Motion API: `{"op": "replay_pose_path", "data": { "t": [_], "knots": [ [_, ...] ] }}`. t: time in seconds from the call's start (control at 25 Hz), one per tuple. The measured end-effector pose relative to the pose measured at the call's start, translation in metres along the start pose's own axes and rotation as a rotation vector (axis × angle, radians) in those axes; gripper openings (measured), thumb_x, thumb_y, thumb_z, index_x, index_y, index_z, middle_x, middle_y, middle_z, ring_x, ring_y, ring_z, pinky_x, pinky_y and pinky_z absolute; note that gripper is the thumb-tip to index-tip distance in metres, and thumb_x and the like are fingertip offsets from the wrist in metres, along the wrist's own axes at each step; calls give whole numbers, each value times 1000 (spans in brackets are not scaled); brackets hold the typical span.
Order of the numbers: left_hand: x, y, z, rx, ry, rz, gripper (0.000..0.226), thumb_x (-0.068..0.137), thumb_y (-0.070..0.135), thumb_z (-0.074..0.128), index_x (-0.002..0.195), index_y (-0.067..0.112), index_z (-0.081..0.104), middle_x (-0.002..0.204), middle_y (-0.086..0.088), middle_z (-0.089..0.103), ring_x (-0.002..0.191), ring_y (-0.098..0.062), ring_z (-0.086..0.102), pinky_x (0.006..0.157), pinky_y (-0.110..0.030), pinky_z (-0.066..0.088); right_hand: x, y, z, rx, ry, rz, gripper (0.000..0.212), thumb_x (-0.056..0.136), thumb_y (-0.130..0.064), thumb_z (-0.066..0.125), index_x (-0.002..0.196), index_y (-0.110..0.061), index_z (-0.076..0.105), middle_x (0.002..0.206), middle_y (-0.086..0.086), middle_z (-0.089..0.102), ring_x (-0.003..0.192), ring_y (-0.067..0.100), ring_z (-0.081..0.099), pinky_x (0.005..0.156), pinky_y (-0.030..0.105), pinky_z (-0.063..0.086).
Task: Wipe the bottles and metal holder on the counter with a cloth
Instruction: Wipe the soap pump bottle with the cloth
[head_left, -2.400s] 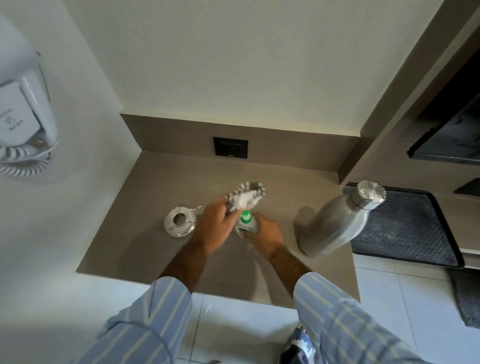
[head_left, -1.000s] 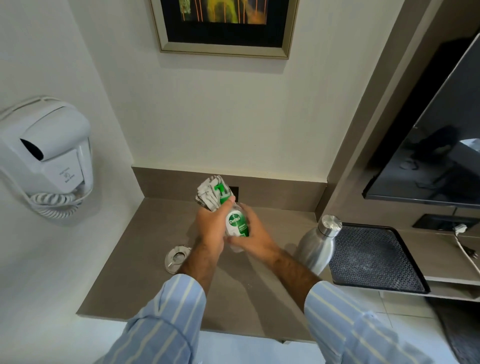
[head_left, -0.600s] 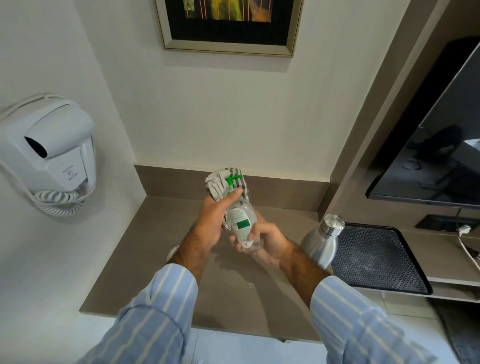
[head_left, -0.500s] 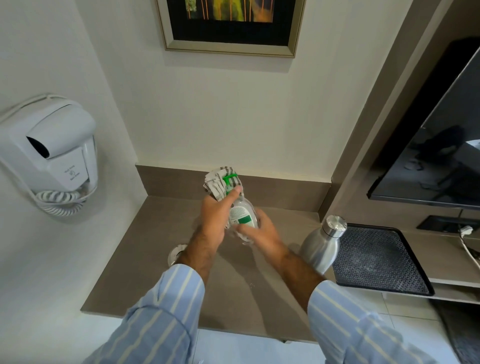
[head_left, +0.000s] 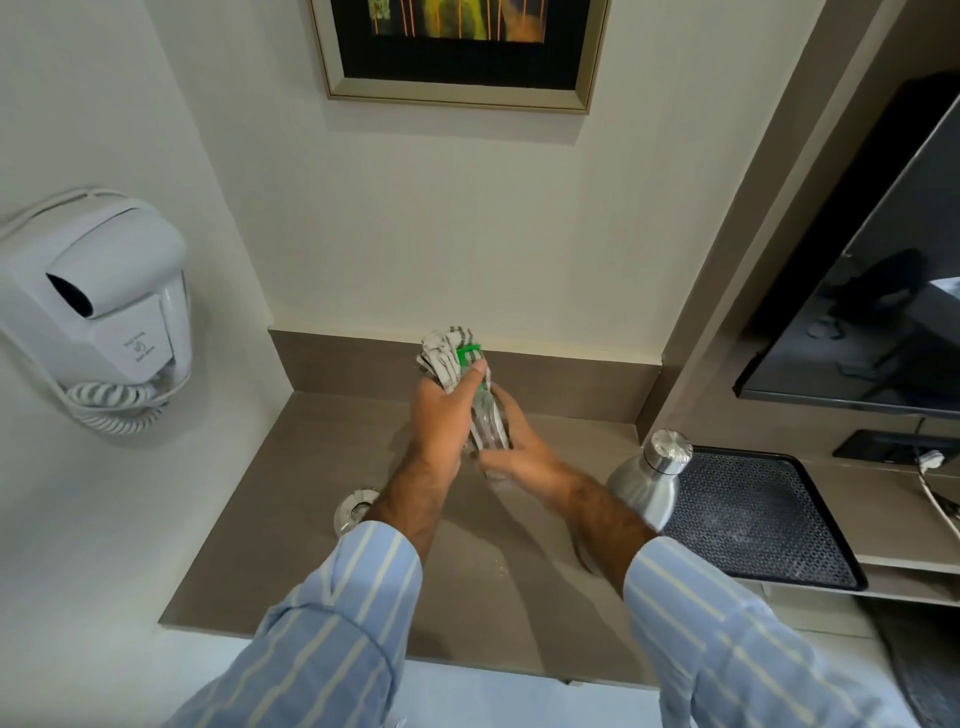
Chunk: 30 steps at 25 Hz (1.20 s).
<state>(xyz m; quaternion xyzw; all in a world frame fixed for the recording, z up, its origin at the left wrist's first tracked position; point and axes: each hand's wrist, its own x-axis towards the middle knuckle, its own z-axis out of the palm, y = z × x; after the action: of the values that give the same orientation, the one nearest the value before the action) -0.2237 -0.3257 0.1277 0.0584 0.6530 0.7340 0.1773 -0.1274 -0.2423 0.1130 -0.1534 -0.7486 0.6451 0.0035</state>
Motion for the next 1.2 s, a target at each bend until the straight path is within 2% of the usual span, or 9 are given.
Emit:
{"op": "replay_pose_path", "data": {
  "t": [0.12, 0.36, 0.52, 0.64, 0.8, 0.88, 0.96, 1.04, 1.2],
  "knots": [
    [1, 2, 4, 134, 114, 60, 40, 83, 49, 73, 109, 18, 74, 95, 0, 80, 84, -18, 78, 79, -46, 64, 0, 6, 15, -191, 223, -40, 70, 80, -7, 67, 144, -22, 44, 115, 1, 65, 99, 17, 63, 68, 7, 48],
    [-30, -19, -7, 258, -145, 389, 27, 98, 27, 64, 125, 29, 68, 115, 16, 73, 109, 4, 68, 92, -19, 55, 9, 1, 12, 453, 176, -86, 79, 75, 21, 53, 143, -18, 46, 131, 16, 66, 118, 30, 66, 96, 47, 57],
    [-26, -47, -32, 453, -283, 455, 32, 95, 18, 64, 126, 12, 69, 116, 4, 72, 104, -6, 69, 84, -5, 48, 15, 12, -10, 734, 249, 91, 66, 78, 12, 58, 140, -6, 46, 115, 19, 67, 97, 30, 69, 70, 36, 61],
    [-8, -77, -47, 606, -88, 299, 40, 94, 30, 58, 126, 9, 67, 121, -6, 74, 110, -19, 69, 89, -19, 50, 26, 27, -32, 491, 511, 216, 84, 62, 4, 64, 140, -22, 45, 120, 12, 61, 105, 27, 60, 82, 40, 55],
    [24, -141, -37, 1131, -56, 266, 37, 88, 27, 44, 105, 1, 65, 99, -24, 67, 89, -44, 67, 73, -46, 56, 27, 57, -26, 310, 541, 253, 63, 80, 6, 64, 130, -28, 48, 105, -1, 61, 99, 18, 60, 80, 32, 55],
    [39, -180, -27, 1306, -130, 299, 24, 77, 14, 51, 93, 3, 64, 88, -23, 60, 76, -46, 64, 59, -48, 56, 28, 78, -22, 274, 560, 270, 59, 82, 0, 66, 130, -30, 49, 107, -1, 63, 100, 19, 62, 86, 37, 56],
    [44, -209, -15, 1413, -253, 310, 26, 77, 3, 57, 101, 6, 66, 98, -21, 60, 88, -46, 63, 69, -49, 56, 31, 98, -25, 207, 569, 285, 51, 83, -9, 69, 122, -35, 48, 111, 0, 65, 105, 22, 63, 94, 45, 56],
    [40, -233, -9, 1480, -357, 272, 29, 84, 9, 60, 112, 12, 65, 112, -16, 59, 103, -41, 61, 82, -47, 52, 32, 113, -31, 138, 592, 299, 45, 83, -14, 72, 115, -32, 46, 108, 1, 64, 101, 22, 64, 93, 49, 57],
    [14, -261, -16, 1313, -530, 462, 36, 75, 31, 71, 106, 12, 72, 109, -14, 69, 97, -39, 68, 82, -45, 55, 29, 125, -30, 27, 604, 334, 47, 83, -14, 75, 116, -18, 42, 102, 0, 62, 92, 20, 64, 87, 48, 58]
  ]
}}
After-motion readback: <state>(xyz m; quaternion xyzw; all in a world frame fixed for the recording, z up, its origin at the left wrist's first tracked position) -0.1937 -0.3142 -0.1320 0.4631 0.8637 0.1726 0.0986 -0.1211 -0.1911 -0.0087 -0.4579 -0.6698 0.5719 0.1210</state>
